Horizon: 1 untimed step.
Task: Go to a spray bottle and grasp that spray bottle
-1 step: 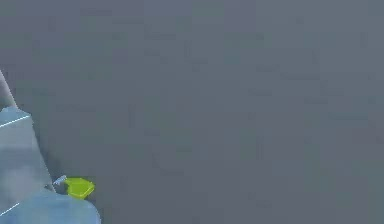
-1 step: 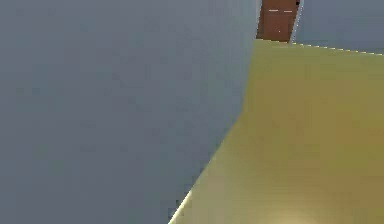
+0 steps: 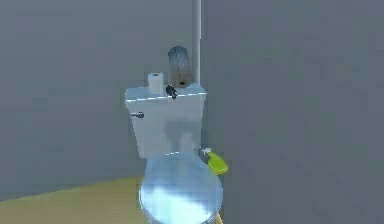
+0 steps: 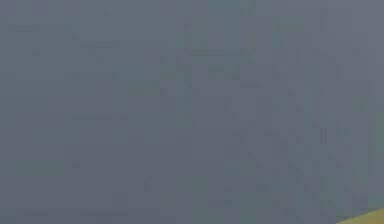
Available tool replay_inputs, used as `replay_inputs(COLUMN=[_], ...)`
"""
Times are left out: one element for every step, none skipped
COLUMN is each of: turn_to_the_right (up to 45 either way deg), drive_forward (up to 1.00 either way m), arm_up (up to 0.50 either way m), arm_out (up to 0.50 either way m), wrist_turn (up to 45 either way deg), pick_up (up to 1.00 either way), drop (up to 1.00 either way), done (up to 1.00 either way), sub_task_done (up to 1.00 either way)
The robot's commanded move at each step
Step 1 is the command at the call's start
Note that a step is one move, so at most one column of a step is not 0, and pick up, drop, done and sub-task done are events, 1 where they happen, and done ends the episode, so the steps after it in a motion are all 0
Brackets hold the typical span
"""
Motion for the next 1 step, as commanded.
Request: replay_inputs(turn_to_the_right=[-45.0], drive_forward=[0.00], arm_up=[0.00], arm_out=[0.00], wrist_turn=[0.0], pick_up=[0.00], drop=[0.00], done=[0.00], sub_task_done=[0.00])
